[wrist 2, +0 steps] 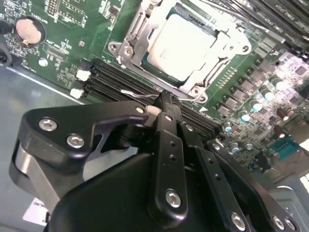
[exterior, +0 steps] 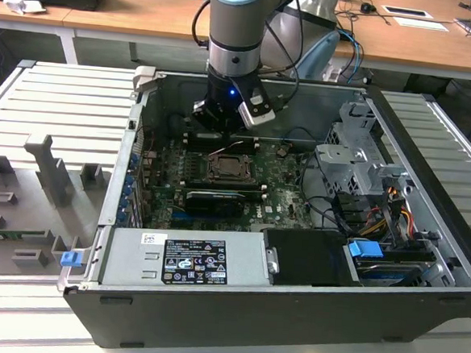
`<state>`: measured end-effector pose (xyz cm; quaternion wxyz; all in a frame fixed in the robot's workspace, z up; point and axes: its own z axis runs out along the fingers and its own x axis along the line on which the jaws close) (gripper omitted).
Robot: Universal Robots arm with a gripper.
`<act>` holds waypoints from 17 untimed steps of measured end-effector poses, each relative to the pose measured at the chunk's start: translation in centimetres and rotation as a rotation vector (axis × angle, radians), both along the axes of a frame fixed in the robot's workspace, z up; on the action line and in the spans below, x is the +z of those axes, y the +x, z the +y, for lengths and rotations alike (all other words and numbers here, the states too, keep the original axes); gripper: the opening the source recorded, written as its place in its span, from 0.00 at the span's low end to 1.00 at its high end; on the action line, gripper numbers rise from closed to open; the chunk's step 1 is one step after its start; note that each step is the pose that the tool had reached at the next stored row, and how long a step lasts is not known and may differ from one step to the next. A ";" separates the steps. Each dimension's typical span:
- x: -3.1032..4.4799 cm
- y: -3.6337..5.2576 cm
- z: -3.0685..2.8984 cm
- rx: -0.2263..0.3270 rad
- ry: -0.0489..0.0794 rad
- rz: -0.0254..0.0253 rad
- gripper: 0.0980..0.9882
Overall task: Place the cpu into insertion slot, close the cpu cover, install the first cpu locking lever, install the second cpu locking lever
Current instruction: 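Install the first cpu locking lever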
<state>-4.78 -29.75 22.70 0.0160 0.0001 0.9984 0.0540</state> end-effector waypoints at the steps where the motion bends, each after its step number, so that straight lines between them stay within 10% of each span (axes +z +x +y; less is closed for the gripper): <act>1: -0.07 0.01 0.01 0.012 0.001 0.0000 0.01; 17: -0.97 1.18 0.85 0.042 0.001 0.0002 0.01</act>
